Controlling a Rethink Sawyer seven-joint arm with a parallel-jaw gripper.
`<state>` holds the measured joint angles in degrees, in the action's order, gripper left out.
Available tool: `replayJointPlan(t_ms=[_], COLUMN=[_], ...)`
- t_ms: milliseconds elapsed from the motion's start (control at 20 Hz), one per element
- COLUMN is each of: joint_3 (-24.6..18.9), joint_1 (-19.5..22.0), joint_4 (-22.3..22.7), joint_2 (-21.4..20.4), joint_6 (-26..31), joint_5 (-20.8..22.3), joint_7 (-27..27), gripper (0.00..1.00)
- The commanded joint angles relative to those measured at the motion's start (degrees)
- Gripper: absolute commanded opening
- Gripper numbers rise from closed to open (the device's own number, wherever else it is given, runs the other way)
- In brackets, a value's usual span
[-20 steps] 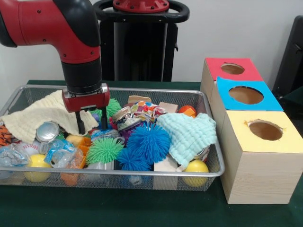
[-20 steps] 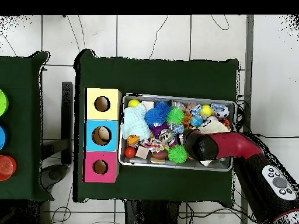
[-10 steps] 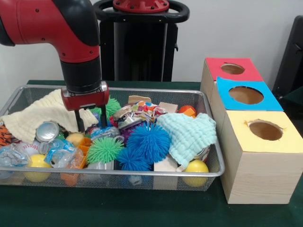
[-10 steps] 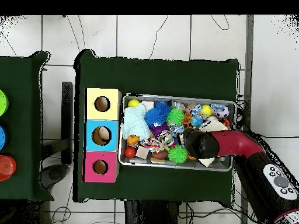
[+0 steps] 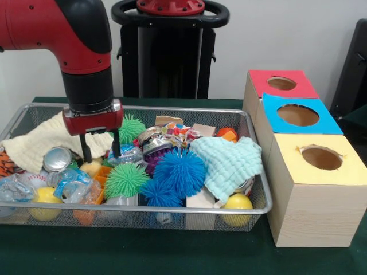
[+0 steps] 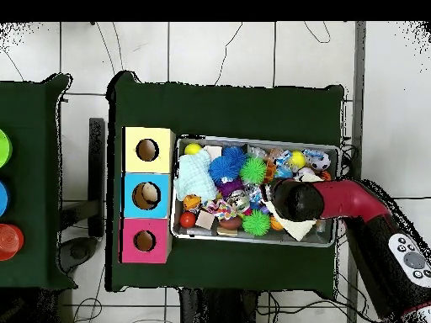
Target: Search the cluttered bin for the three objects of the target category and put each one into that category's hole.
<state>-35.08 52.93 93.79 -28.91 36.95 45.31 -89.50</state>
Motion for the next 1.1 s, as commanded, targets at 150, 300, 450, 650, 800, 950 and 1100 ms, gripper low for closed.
replayJointPlan(t_ms=[150,300,450,650,800,950,1100], joint_3=[-4.1,-4.6,-3.5,0.4,2.0,2.8,3.6], joint_1=[2.6,3.4,3.5,3.0,2.6,2.4,2.0], joint_4=[-5.7,-6.3,-4.9,1.7,4.3,5.4,5.8], joint_2=[2.2,2.9,4.0,3.8,3.6,4.1,4.9], joint_6=[5.5,6.4,5.3,-1.7,-4.9,-6.9,-8.9], joint_5=[1.7,1.8,2.9,6.8,9.0,10.4,11.8], joint_7=[20.3,22.1,20.7,12.7,9.5,7.5,5.5], gripper=[1.00,1.00,1.00,1.00,1.00,1.00,1.00])
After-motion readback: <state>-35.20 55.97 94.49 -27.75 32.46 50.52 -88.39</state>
